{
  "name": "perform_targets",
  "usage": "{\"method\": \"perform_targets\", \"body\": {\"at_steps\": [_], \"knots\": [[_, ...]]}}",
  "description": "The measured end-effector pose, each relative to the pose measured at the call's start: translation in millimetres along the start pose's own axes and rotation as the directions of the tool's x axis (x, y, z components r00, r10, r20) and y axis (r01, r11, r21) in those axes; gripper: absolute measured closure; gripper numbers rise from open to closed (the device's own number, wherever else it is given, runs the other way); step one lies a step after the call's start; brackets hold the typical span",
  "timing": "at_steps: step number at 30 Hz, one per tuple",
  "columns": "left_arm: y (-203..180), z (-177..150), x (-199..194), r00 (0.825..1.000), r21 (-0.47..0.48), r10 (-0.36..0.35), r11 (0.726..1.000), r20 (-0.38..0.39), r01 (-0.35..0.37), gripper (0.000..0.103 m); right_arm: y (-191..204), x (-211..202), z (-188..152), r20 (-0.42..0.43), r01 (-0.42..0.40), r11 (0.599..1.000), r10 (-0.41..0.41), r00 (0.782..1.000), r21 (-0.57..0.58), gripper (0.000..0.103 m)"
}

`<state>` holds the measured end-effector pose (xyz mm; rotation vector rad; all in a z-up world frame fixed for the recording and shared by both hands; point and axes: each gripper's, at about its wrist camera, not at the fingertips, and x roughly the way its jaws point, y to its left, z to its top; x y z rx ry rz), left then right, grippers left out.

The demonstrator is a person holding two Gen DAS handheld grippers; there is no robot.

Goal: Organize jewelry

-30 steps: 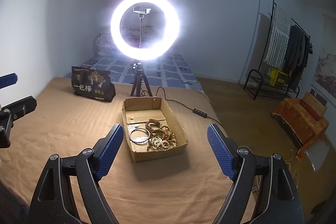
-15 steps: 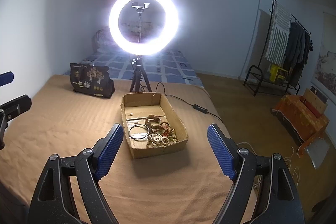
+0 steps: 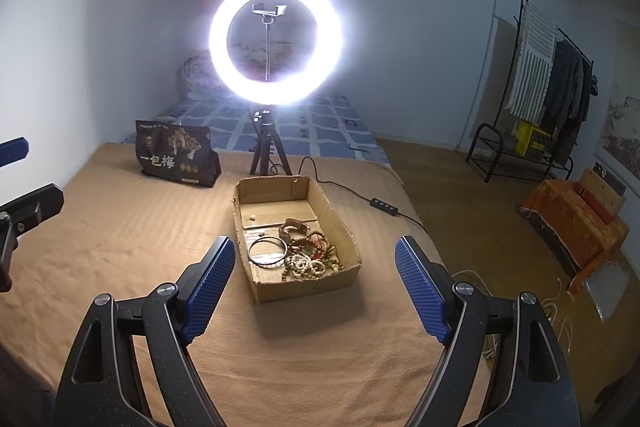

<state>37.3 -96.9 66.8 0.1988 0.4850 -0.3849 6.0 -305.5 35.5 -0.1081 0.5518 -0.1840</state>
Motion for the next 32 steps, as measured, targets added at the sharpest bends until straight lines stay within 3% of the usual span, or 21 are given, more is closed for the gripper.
{"method": "perform_targets", "body": {"at_steps": [32], "knots": [[2.4, 4.2, -8.9, 0.999, 0.004, 0.022, 1.000, 0.035, -0.022, 0.000, 3.1, 3.4, -3.4, -0.010, -0.013, 1.000, 0.013, 1.000, -0.012, 0.021]]}}
